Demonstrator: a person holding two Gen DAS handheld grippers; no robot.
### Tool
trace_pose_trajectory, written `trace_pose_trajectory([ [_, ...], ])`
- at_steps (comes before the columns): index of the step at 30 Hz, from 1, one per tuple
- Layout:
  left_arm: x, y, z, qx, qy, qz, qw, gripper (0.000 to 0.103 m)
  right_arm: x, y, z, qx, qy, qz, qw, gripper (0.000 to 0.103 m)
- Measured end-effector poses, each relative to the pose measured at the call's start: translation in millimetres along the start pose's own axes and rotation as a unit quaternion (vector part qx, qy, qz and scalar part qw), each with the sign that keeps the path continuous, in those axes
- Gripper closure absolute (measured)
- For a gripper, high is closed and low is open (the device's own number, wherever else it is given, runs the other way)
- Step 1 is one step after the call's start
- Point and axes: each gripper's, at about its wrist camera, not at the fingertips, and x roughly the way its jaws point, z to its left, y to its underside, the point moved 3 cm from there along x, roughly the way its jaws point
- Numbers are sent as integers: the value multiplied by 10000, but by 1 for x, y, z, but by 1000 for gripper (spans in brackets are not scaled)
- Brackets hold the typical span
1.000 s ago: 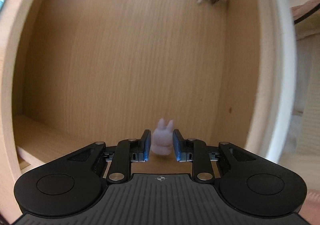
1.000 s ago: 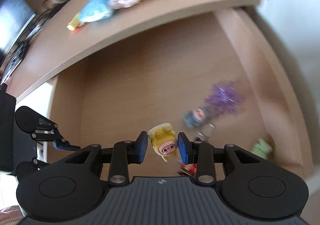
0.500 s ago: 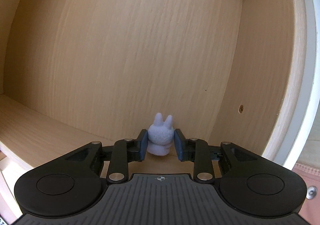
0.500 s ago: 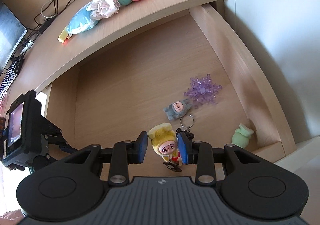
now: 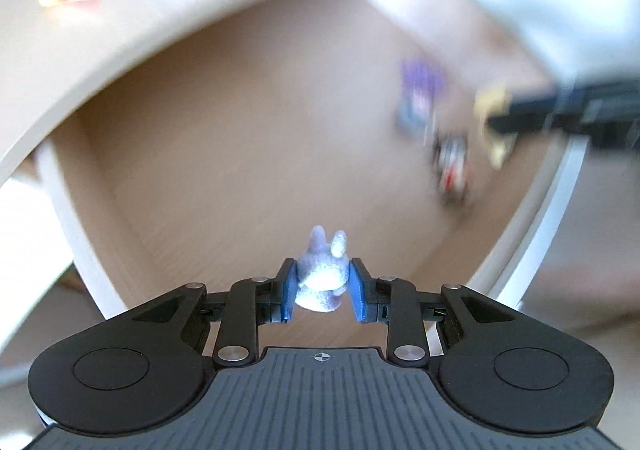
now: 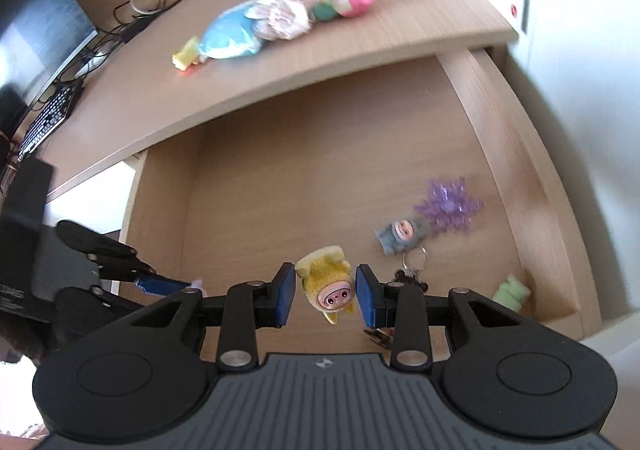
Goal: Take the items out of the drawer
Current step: 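Grasp the white bunny figure with the left gripper while the right gripper lifts the yellow pig figure, then place the white bunny on the desktop with the left gripper while the right carries the yellow pig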
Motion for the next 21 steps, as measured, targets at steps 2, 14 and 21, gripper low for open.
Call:
trace_pose_trajectory([
  [2, -13, -19, -3, -521, 108, -452, 9976, 72, 0, -6, 2, -37, 26, 38, 10000, 71],
  [14, -80, -101, 50, -2120, -1150, -2341, 9418, 72, -28, -45, 12, -460, 240, -350, 9980, 71],
  [21, -36, -128, 104, -2439, -1782, -1736, 9374, 71, -36, -45, -2, -271, 249, -468, 9982, 71],
])
